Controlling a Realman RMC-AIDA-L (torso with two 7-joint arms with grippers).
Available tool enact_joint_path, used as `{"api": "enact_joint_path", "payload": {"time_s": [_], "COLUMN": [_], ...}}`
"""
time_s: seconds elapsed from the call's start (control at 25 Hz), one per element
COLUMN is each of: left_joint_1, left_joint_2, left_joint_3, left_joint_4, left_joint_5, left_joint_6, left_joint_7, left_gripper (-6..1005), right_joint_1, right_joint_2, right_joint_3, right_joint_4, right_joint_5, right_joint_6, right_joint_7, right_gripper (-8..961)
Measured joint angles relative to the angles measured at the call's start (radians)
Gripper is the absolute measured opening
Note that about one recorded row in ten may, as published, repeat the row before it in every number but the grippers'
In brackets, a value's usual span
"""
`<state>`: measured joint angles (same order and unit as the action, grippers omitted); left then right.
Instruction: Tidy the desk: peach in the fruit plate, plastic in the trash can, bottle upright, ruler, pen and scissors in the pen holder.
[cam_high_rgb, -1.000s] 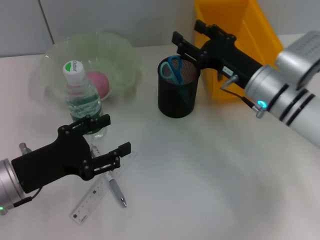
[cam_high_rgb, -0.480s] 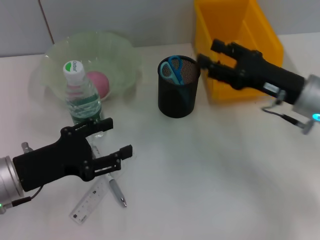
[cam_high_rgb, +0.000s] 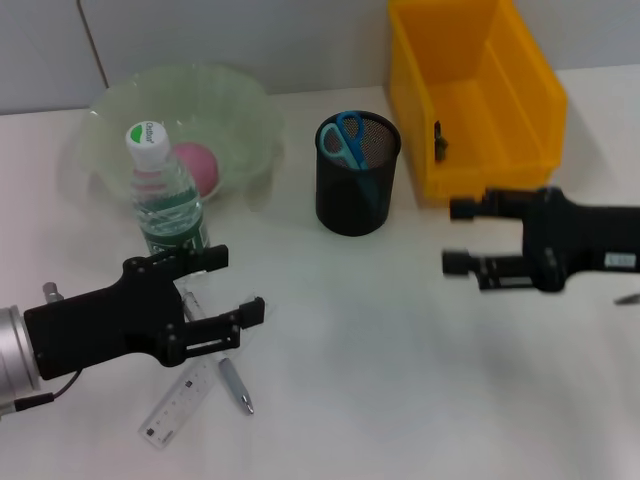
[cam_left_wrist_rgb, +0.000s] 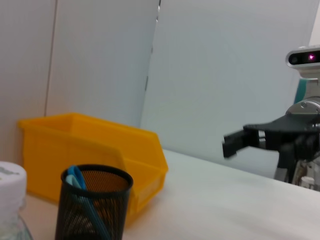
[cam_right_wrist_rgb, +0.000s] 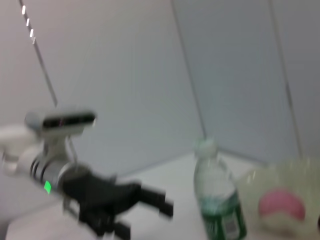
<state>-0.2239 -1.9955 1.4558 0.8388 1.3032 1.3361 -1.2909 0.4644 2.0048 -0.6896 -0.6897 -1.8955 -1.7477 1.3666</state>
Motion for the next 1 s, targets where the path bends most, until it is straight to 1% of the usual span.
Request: {"api": "enact_joint_path", "payload": {"time_s": [0.04,0.08,0.16,0.2,0.24,0.28,0.32,0.36,0.56,0.68,0.72,0.76,0.8,0.84,0.88,0.92,0.96,1.0], "left_joint_1": [0.000,0.000,-0.001,-0.001,-0.003,-0.003,-0.004,-0.011,-0.035,-0.039,-0.040,-0.040,-0.040,-0.041,-0.043,-0.043,-0.060,-0.060], "left_joint_2": [0.000,0.000,-0.005,-0.005,-0.014,-0.014,-0.019,-0.033,-0.042,-0.044,-0.046,-0.053,-0.053,-0.062,-0.066,-0.066,-0.070,-0.070], "left_joint_3": [0.000,0.000,-0.006,-0.006,-0.022,-0.022,-0.034,-0.068,-0.104,-0.105,-0.105,-0.105,-0.105,-0.100,-0.094,-0.094,-0.076,-0.076], "left_joint_4": [0.010,0.021,0.066,0.066,0.090,0.090,0.100,0.110,0.116,0.132,0.152,0.204,0.204,0.294,0.338,0.338,0.424,0.424], "left_joint_5": [0.012,0.024,0.079,0.079,0.124,0.124,0.149,0.202,0.264,0.282,0.302,0.346,0.346,0.427,0.472,0.472,0.568,0.568], "left_joint_6": [-0.001,-0.002,-0.007,-0.007,-0.009,-0.009,-0.008,0.001,0.025,0.027,0.028,0.030,0.030,0.031,0.031,0.031,0.028,0.028], "left_joint_7": [-0.013,-0.027,-0.082,-0.082,-0.116,-0.116,-0.131,-0.160,-0.218,-0.243,-0.263,-0.323,-0.323,-0.433,-0.491,-0.491,-0.627,-0.627], "left_gripper": [814,814,814,814,814,814,814,814,814,814,814,814,814,814,814,814,814,814], "right_joint_1": [0.001,0.001,0.004,0.004,0.005,0.006,0.007,0.007,0.006,0.007,0.007,0.007,0.007,0.006,0.006,0.006,0.006,0.006], "right_joint_2": [-0.004,-0.004,-0.005,-0.005,-0.005,-0.005,-0.005,-0.005,-0.004,-0.002,-0.001,0.001,0.001,0.001,0.002,0.002,0.002,0.002], "right_joint_3": [0.000,0.000,-0.002,-0.002,-0.002,-0.002,-0.002,-0.002,-0.003,-0.003,-0.003,-0.004,-0.004,-0.004,-0.004,-0.004,-0.003,-0.003], "right_joint_4": [-0.022,-0.022,-0.048,-0.048,-0.055,-0.062,-0.067,-0.077,-0.087,-0.088,-0.090,-0.094,-0.094,-0.097,-0.100,-0.100,-0.104,-0.104], "right_joint_5": [-0.062,-0.062,-0.141,-0.141,-0.164,-0.186,-0.202,-0.228,-0.246,-0.246,-0.246,-0.247,-0.247,-0.247,-0.247,-0.247,-0.247,-0.247], "right_joint_6": [-0.004,-0.004,-0.012,-0.012,-0.016,-0.021,-0.025,-0.029,-0.031,-0.027,-0.024,-0.020,-0.020,-0.019,-0.019,-0.019,-0.019,-0.019], "right_joint_7": [0.012,0.012,0.017,0.017,0.017,0.017,0.018,0.018,0.015,0.012,0.011,0.010,0.010,0.009,0.009,0.009,0.009,0.009], "right_gripper": [777,776,776,776,776,776,776,776,775,775,775,775,775,775,775,775,775,775]}}
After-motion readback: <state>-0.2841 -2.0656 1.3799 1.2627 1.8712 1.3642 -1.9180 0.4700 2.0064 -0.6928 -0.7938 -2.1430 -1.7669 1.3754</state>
